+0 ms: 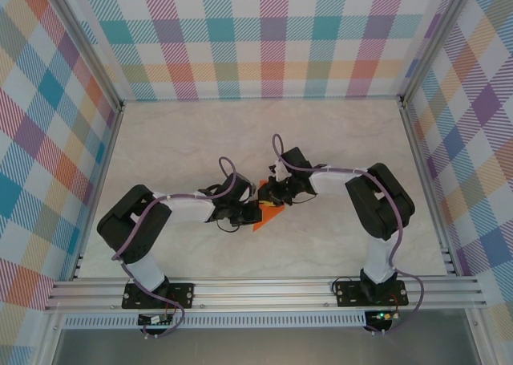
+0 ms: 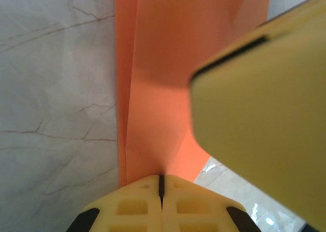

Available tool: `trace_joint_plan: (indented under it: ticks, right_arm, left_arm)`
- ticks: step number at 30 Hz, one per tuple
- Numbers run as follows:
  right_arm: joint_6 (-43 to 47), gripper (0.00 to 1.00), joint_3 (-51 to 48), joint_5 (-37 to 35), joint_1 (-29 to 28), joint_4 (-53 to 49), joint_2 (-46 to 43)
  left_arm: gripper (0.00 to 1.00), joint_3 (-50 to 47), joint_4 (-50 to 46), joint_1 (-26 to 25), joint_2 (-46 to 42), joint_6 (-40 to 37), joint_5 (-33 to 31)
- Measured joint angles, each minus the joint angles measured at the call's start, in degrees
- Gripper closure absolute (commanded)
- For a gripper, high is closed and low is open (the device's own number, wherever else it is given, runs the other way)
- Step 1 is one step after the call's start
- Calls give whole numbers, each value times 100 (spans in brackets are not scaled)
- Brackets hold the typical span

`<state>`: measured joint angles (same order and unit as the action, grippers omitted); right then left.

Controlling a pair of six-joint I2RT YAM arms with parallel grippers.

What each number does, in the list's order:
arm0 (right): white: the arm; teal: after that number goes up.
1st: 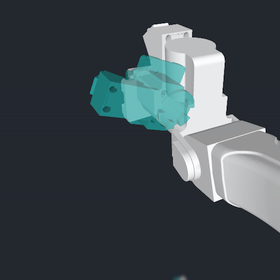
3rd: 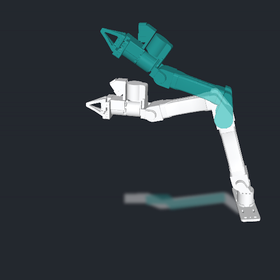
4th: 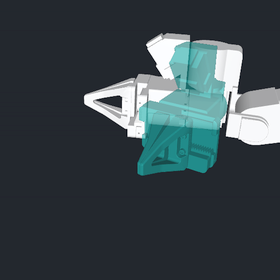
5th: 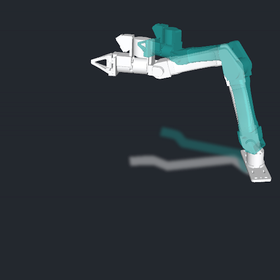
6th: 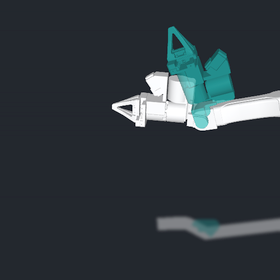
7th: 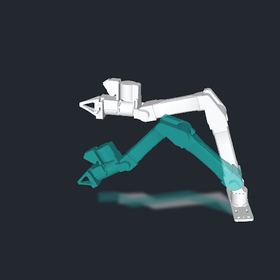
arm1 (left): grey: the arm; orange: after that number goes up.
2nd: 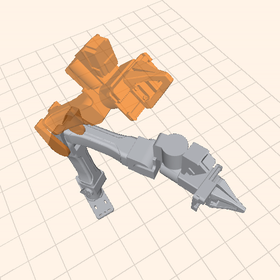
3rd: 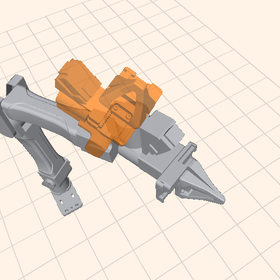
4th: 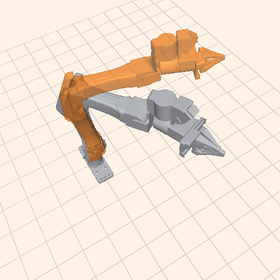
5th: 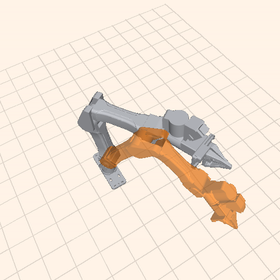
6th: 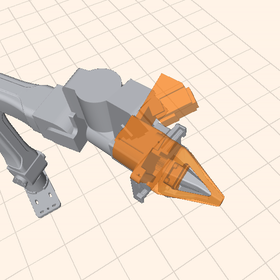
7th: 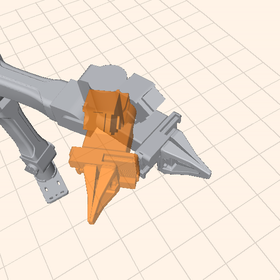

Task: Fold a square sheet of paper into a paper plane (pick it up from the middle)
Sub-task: Fourth fold the wing at the center of the table.

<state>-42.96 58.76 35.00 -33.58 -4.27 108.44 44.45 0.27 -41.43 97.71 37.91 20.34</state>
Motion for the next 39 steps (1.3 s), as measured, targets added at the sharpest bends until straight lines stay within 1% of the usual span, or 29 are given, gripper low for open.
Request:
trace_joint_plan:
  ticks: [4, 8, 12, 16, 23, 31, 39]
  right_arm:
    - [-11, 82, -9, -129, 15, 17, 271]
    - [31, 82, -7, -175, 74, 24, 286]
    - [31, 82, 22, -55, 155, 17, 330]
    - [39, 82, 125, 79, 315, -37, 409]
    - [168, 82, 599, 199, 693, -326, 710]
    - [195, 81, 822, 413, 911, -398, 892]
    - [455, 81, 1134, 271, 1285, -396, 1069]
  left_arm:
    - [95, 42, 0, 0, 44, -4, 42]
    - [95, 42, 0, 0, 52, -22, 59]
    - [95, 46, 17, 0, 74, -44, 81]
    - [96, 48, 79, 0, 98, -85, 103]
    - [96, -24, 291, 0, 114, -114, 111]
    - [96, -44, 365, 0, 120, -129, 109]
    - [96, -44, 376, 0, 122, -129, 109]
